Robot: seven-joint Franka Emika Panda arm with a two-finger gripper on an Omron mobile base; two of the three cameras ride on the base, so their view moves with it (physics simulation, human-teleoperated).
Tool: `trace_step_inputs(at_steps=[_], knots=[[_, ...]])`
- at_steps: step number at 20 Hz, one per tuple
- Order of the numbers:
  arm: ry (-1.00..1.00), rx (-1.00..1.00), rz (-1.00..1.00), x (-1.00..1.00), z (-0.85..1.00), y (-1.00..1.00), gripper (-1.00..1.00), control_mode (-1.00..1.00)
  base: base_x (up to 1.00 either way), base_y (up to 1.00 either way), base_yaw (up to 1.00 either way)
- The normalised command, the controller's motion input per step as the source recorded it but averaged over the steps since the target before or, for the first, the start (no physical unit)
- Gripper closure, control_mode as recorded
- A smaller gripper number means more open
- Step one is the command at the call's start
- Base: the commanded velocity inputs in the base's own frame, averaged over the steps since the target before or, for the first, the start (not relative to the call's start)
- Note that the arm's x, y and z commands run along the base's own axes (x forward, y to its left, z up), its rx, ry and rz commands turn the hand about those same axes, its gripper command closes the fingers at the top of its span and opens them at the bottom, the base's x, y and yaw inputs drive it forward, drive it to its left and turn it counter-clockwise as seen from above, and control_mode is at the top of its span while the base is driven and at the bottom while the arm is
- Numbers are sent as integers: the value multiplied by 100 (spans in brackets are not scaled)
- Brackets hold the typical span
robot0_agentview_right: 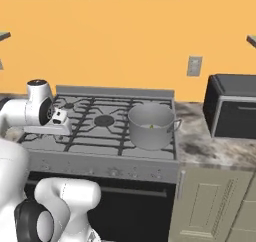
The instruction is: Put the tomato and lemon wedge in the pot. Retrieve the spatula and lightly stir the vegetables in the pot.
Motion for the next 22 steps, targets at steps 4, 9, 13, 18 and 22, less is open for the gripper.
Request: trace_step_inputs(at_steps=[4, 9, 13, 18, 22], knots=[[0, 0, 0, 0, 0, 0, -100, 100, 24, 100, -15], [0, 0, 0, 0, 0, 0, -100, 100, 72, 100, -10], [0, 0, 0, 0, 0, 0, -100, 100, 7, 25, 0], [0, 0, -1, 6, -1, 8, -100, -100, 0, 2, 0], [1, 0, -8, 76, -35, 80, -100, -100, 0, 0, 0]])
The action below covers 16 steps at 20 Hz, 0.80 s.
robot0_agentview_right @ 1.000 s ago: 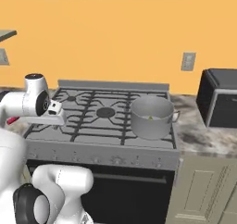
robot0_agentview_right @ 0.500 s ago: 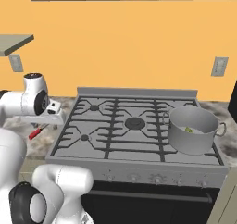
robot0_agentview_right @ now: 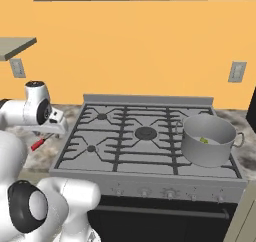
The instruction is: Put the tomato and lemon wedge in the pot. Retrieve the spatula and lightly stir the vegetables in the pot.
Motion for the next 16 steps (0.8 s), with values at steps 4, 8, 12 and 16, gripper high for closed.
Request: trace_step_inputs(at_steps=[4, 8, 12, 16], knots=[[3, 0, -7, 69, -55, 100, -100, -100, 0, 0, 0], [11, 0, -9, 56, -32, 95, -100, -100, 0, 0, 0], [16, 0, -10, 40, -18, 62, -100, -100, 0, 0, 0], [13, -1, 0, 2, -20, 0, -100, -100, 0, 0, 0]])
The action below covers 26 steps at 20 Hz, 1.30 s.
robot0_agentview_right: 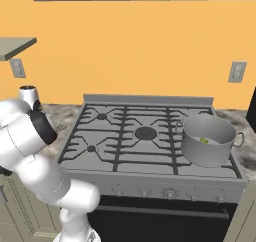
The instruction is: Put the tomato and lemon wedge in the pot. Retrieve the spatula and lightly stir the vegetables in the pot.
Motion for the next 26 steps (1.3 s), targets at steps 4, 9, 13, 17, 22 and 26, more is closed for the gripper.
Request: trace_step_inputs(at_steps=[4, 9, 13, 17, 22, 26], knots=[[6, -9, -3, 7, -33, 2, -100, -100, 0, 0, 0], [2, -5, -1, 7, -53, 11, -100, -100, 0, 0, 0], [0, 0, 0, 5, -29, 10, -100, -100, 0, 0, 0], [2, 0, 0, 4, -36, 1, -100, -100, 0, 0, 0], [6, 0, 0, 1, -41, 0, -100, -100, 0, 0, 0], [3, 0, 0, 0, -8, 2, -100, -100, 0, 0, 0]])
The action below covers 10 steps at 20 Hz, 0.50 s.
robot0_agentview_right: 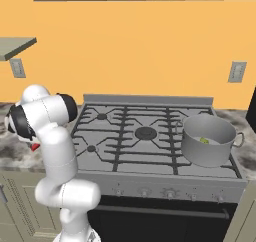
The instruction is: Put the tomato and lemon wedge in the pot. Retrieve the spatula and lightly stir the vegetables in the pot.
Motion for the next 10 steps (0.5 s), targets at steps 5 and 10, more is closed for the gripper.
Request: trace_step_inputs(at_steps=[5, 10], knots=[[0, 0, 0, 0, 0, 0, -100, -100, 0, 0, 0], [0, 0, 0, 0, 0, 0, 100, -100, 0, 0, 0]])
